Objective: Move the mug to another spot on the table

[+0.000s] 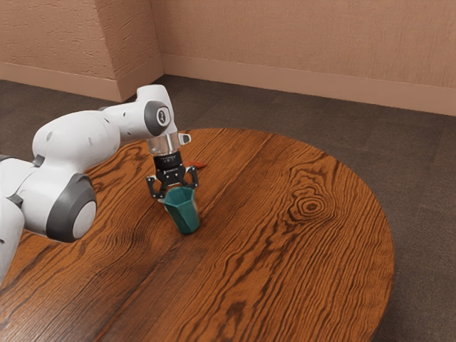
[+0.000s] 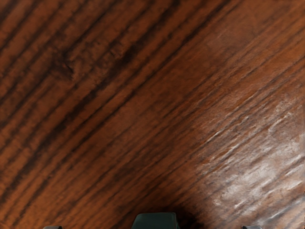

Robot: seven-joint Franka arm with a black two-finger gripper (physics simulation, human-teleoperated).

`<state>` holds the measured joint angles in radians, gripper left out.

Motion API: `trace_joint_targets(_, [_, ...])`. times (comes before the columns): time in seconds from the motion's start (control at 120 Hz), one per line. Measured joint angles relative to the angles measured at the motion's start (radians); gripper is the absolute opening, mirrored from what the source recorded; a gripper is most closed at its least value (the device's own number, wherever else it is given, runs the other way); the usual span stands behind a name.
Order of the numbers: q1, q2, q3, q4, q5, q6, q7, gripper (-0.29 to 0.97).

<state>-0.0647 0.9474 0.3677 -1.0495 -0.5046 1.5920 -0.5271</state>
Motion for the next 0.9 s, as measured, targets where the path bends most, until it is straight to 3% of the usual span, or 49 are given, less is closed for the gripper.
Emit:
trace_joint_targets(0.275, [-0.007,-0.034,0.0,-0.011,0.005,0.017,-0.01,0.63])
trace_joint_targets(0.492, [-0.019,-0.16,0.001,-0.061,0.06,0.028,-0.016,0.66])
trace_joint_targets(0.733, [-0.113,-0.515,-0.042,-0.258,0.245,0.028,0.032,0.67])
trace_joint_targets(0.9, [-0.176,-0.746,-0.125,-0.402,0.304,0.015,0.17,0.68])
